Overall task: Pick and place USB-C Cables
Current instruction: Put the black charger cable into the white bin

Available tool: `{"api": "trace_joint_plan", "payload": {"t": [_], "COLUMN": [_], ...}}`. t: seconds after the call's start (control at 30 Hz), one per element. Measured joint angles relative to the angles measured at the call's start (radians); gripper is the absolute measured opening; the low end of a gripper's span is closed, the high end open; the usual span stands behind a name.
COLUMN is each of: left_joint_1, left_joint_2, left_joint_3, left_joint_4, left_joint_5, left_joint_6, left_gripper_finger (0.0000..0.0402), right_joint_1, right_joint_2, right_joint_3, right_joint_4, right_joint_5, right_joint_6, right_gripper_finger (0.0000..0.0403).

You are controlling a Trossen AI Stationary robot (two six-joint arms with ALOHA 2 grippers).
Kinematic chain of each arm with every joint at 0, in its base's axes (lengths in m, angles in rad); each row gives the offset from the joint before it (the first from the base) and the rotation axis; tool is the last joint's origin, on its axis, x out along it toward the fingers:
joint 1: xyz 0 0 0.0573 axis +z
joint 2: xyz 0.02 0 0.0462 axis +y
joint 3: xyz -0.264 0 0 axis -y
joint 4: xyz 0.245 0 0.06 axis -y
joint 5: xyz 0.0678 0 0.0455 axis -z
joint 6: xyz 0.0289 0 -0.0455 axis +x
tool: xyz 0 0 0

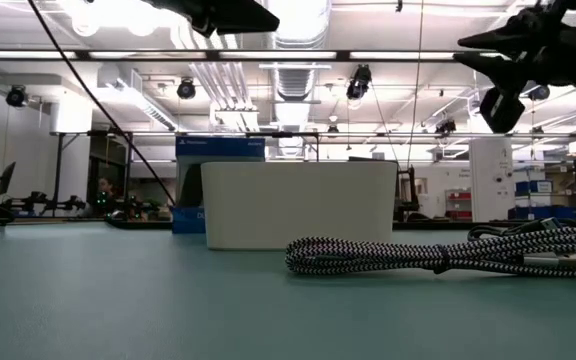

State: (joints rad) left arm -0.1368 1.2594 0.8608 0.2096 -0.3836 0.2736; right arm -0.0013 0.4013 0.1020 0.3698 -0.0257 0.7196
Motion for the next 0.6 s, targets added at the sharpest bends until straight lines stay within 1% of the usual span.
{"api": "trace_joint_plan", "payload": {"t": [0.1, 0.17, 0.33, 0.53, 0.6], "left_joint_1": [0.000, 0.000, 0.000, 0.000, 0.000], "left_joint_2": [-0.024, -0.041, -0.069, -0.078, -0.077], "left_joint_3": [0.000, 0.000, 0.000, 0.000, -0.002], "left_joint_4": [-0.007, -0.009, -0.009, -0.009, -0.012], "left_joint_5": [-0.017, -0.029, -0.053, -0.053, -0.053], "left_joint_6": [0.024, 0.029, 0.029, 0.028, 0.023], "left_gripper_finger": [0.0073, 0.0073, 0.0073, 0.0073, 0.0073], "right_joint_1": [0.028, 0.044, 0.068, 0.069, 0.069], "right_joint_2": [0.044, 0.079, 0.171, 0.307, 0.353], "right_joint_3": [0.053, 0.106, 0.263, 0.438, 0.491], "right_joint_4": [-0.097, -0.204, -0.563, -0.946, -1.030], "right_joint_5": [0.002, 0.018, 0.089, 0.087, 0.079], "right_joint_6": [0.044, 0.061, 0.161, 0.314, 0.352], "right_gripper_finger": [0.0059, 0.0059, 0.0059, 0.0059, 0.0059]}}
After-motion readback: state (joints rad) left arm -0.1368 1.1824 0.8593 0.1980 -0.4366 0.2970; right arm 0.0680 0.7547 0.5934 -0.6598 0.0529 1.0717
